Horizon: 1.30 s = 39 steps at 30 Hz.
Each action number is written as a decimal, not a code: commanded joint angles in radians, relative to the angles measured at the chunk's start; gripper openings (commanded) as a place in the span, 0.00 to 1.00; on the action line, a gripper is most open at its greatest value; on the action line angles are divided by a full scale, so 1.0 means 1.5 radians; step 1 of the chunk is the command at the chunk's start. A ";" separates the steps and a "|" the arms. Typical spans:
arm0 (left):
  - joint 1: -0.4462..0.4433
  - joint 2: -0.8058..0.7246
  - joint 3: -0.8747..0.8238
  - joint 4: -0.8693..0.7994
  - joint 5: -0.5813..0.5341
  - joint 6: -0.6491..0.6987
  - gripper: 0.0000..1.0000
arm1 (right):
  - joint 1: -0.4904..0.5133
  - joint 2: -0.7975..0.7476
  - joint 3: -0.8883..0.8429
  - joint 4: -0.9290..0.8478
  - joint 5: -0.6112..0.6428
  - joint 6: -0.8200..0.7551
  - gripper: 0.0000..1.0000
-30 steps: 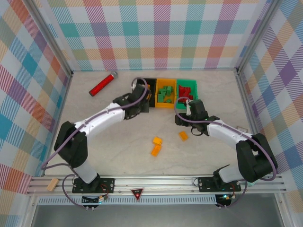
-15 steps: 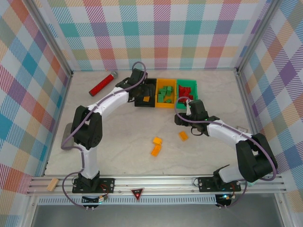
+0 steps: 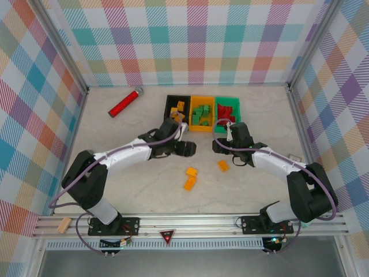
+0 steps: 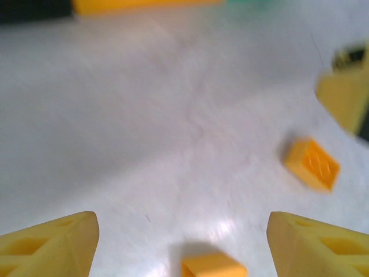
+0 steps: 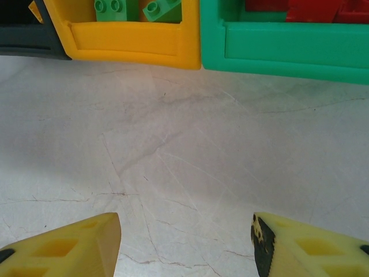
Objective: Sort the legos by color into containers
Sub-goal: Place the lego in the container, then pick up the lego from the middle-left of the table.
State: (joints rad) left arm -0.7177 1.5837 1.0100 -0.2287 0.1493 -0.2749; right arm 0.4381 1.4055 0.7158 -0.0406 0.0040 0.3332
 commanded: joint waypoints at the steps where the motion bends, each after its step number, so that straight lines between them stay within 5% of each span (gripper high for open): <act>1: -0.037 -0.032 -0.051 0.001 0.021 0.018 0.76 | 0.003 0.000 -0.006 0.019 0.000 0.010 0.62; 12: -0.115 0.047 -0.028 -0.089 -0.024 0.029 0.76 | 0.003 0.009 -0.003 0.018 0.003 0.010 0.62; 23: -0.124 0.114 0.015 -0.111 -0.049 0.028 0.75 | 0.003 0.010 -0.002 0.018 0.000 0.011 0.63; 26: -0.124 0.126 0.027 -0.111 -0.051 0.025 0.72 | 0.003 0.012 -0.001 0.018 -0.001 0.011 0.63; 30: -0.125 0.138 0.042 -0.110 -0.046 0.023 0.56 | 0.003 0.012 0.000 0.017 0.001 0.010 0.63; 39: -0.123 0.111 0.038 -0.095 -0.074 0.009 0.53 | 0.003 0.013 0.001 0.016 -0.001 0.010 0.63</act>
State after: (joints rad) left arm -0.8948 1.7813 1.0584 -0.3660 0.0723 -0.2462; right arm 0.4381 1.4132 0.7139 -0.0372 0.0067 0.3359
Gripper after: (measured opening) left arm 0.533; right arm 0.628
